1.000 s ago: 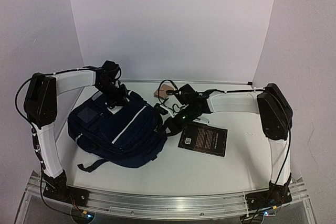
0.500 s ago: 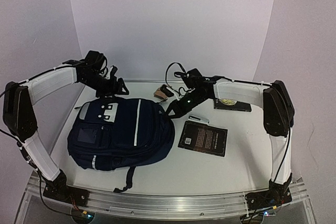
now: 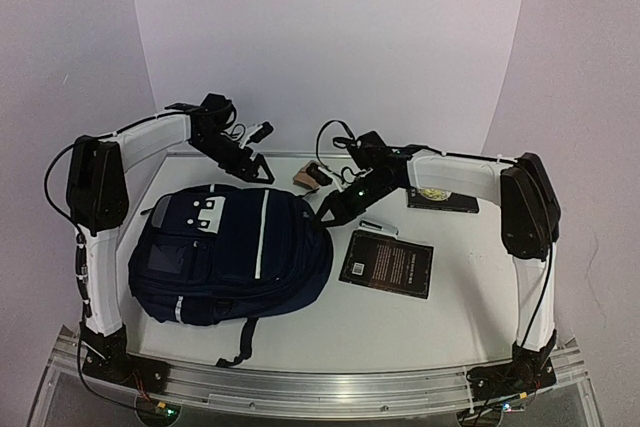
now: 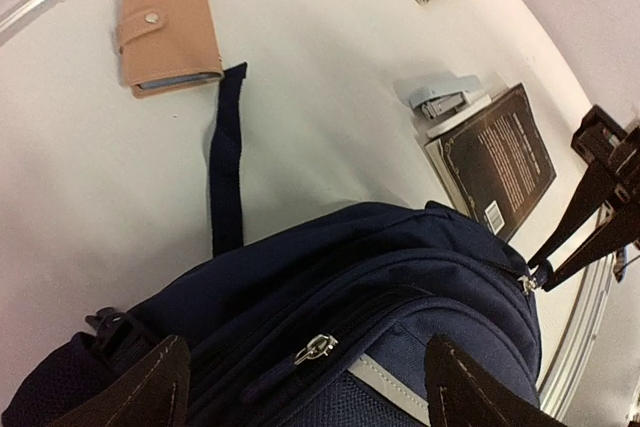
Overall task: Pack the student bag
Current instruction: Unzip the student bag at the center of the board.
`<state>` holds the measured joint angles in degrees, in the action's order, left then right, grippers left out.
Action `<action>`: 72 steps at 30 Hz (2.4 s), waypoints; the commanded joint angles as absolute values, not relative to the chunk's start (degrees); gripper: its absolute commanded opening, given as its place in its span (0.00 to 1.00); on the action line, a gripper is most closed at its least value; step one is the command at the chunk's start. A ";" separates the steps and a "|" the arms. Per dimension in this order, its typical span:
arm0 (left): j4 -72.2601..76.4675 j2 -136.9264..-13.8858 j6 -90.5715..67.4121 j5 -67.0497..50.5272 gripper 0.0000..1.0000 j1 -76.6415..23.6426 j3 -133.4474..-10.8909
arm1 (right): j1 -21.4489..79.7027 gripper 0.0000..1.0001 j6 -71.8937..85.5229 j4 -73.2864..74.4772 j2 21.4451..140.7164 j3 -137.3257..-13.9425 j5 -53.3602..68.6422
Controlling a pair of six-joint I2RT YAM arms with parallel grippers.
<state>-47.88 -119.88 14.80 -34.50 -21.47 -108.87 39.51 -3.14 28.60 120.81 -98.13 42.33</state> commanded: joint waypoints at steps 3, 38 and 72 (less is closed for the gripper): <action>-51.82 -121.60 22.27 -42.31 0.79 -23.78 -110.23 | 39.43 0.00 -4.76 28.73 120.54 -99.06 43.49; -54.98 -120.32 25.74 -34.57 0.74 -28.40 -113.58 | 39.29 0.00 -5.32 31.59 118.93 -96.75 45.21; -58.58 -125.62 31.16 -23.62 0.36 -32.04 -107.26 | 39.22 0.00 -6.91 33.21 119.93 -98.80 46.93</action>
